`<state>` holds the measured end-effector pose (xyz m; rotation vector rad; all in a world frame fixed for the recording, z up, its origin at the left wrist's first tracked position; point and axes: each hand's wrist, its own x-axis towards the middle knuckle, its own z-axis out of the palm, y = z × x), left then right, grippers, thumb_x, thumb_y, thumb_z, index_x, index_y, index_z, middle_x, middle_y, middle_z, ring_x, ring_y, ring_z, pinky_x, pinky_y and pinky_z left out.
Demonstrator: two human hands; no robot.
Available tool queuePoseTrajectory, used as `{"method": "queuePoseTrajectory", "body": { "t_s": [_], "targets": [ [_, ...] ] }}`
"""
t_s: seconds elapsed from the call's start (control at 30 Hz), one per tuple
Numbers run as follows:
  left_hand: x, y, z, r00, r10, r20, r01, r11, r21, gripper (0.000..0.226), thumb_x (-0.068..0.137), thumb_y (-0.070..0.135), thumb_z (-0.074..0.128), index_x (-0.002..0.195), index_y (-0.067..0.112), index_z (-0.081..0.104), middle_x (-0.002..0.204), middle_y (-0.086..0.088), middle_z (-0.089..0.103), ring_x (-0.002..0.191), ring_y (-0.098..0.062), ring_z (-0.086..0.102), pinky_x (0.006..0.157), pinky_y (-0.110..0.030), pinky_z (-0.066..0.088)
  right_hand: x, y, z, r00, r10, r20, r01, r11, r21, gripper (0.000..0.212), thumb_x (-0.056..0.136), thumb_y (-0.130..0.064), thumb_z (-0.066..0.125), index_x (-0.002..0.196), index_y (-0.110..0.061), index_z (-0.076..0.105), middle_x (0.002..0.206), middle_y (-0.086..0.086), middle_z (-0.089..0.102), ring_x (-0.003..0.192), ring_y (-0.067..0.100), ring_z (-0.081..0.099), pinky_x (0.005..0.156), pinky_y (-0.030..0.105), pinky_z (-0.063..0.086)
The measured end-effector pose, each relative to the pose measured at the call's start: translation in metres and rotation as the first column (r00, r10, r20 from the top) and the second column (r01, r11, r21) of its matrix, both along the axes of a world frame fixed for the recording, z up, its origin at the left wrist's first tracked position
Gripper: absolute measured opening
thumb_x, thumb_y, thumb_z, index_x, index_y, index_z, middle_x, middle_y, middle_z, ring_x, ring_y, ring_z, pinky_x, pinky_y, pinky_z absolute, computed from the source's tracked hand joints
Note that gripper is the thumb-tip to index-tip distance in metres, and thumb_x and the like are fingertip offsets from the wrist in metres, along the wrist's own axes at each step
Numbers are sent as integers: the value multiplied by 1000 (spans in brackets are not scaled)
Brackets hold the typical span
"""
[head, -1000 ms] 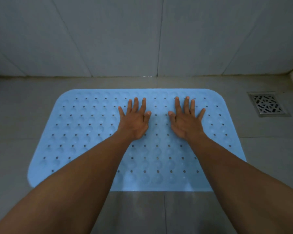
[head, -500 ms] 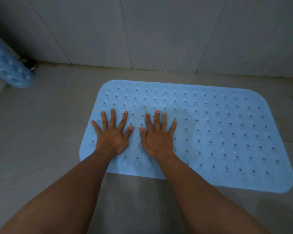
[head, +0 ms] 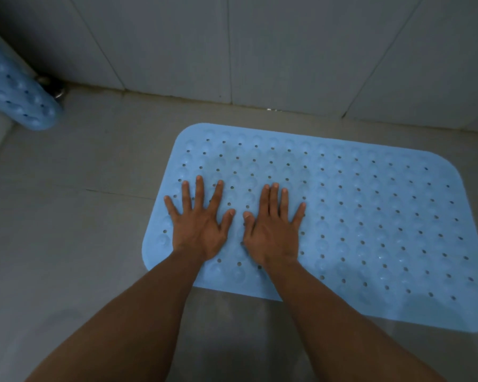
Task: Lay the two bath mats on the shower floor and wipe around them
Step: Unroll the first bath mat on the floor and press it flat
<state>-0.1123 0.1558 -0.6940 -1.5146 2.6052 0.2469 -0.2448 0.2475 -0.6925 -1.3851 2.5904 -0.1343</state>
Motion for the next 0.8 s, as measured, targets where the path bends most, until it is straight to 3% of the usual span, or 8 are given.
{"method": "queuePoseTrajectory", "body": {
  "t_s": [0.23,0.37,0.5,0.63,0.8],
  "targets": [
    [2,1,0,1000,4,-31,-4,1000,-13,79,93,72,6,155,31,-20,165,0,-21,150,-29,-21,117,-63,-9,0,1,1,1000,-4,1,4,1000,-10,75,99,-53,15,158,-9,-1,166,11,-4,152,26,-10,118,60,-10],
    [1,-2,2,1000,-5,23,4,1000,31,80,91,72,2,154,30,-23,163,1,-25,149,-29,-24,115,-66,-11,-3,3,5,998,33,59,-35,999,34,72,101,-53,11,154,-12,-17,164,10,-16,150,24,-22,117,56,-17],
    [-7,-2,19,994,-28,108,28,1000,4,78,92,71,1,154,29,-20,163,-5,-25,148,-33,-26,113,-68,-14,-20,18,16,981,126,145,-123,992,-26,69,103,-51,14,156,-15,-14,165,11,-15,151,23,-17,121,48,-11],
    [-38,27,31,991,-119,54,122,991,-48,76,91,68,-5,157,29,-14,164,-8,-20,149,-31,-24,114,-66,-14,-66,63,29,992,63,112,-59,998,-35,65,105,-44,18,158,-17,-6,165,9,-12,152,24,-14,122,48,-11],
    [-107,84,29,972,-227,-55,226,974,-22,77,90,66,-5,158,29,-4,166,-8,-14,151,-30,-19,116,-65,-9,-146,132,35,998,-45,41,41,995,86,67,104,-49,20,159,-19,-5,166,7,-13,152,27,-14,120,55,-7]
  ]
}}
